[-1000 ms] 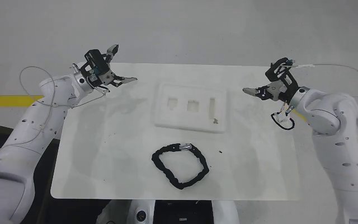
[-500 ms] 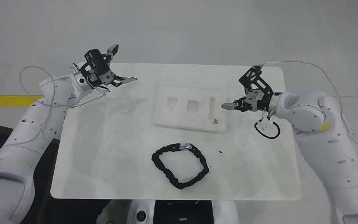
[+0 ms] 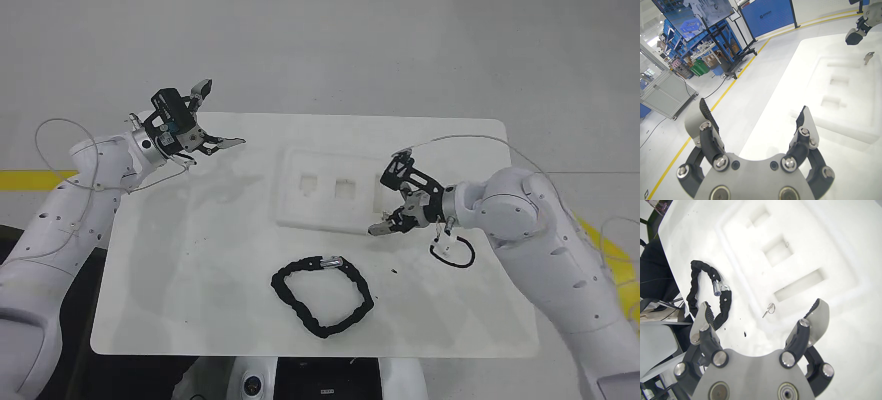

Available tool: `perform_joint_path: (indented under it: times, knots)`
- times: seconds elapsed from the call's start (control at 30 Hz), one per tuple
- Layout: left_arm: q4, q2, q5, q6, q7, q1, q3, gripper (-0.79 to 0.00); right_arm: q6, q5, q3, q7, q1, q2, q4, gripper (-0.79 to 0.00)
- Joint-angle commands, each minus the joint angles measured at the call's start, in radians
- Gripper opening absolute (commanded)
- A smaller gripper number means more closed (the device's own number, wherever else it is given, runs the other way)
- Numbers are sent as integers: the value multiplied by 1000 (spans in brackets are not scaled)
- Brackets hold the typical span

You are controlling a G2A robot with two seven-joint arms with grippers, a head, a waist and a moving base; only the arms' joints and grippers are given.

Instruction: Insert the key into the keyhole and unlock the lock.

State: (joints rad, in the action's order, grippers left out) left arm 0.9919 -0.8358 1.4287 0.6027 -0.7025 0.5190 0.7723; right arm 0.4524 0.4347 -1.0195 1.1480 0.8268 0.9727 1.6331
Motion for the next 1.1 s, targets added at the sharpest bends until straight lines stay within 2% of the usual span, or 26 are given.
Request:
perform_joint_path:
  times: [0.0,0.23,0.37,0.4,0.67,0.93,1.07]
  knots:
    - [0,0,0,0,0,0,0,0,0,-5,14,11,-9,2,-4,0]
    - [0,0,0,0,0,0,0,0,8,-2,61,58,-32,8,-28,-6]
    - [0,0,0,0,0,0,0,0,4,2,80,62,-41,11,-43,-135]
    - [0,0,0,0,0,0,0,0,2,7,85,64,-44,12,-45,-206]
    - [0,0,0,0,0,0,0,0,-16,48,103,59,-59,14,-65,-388]
    - [0,0,0,0,0,0,0,0,-29,86,90,47,-65,10,-68,-416]
    - [0,0,0,0,0,0,0,0,-34,106,81,50,-64,6,-64,-456]
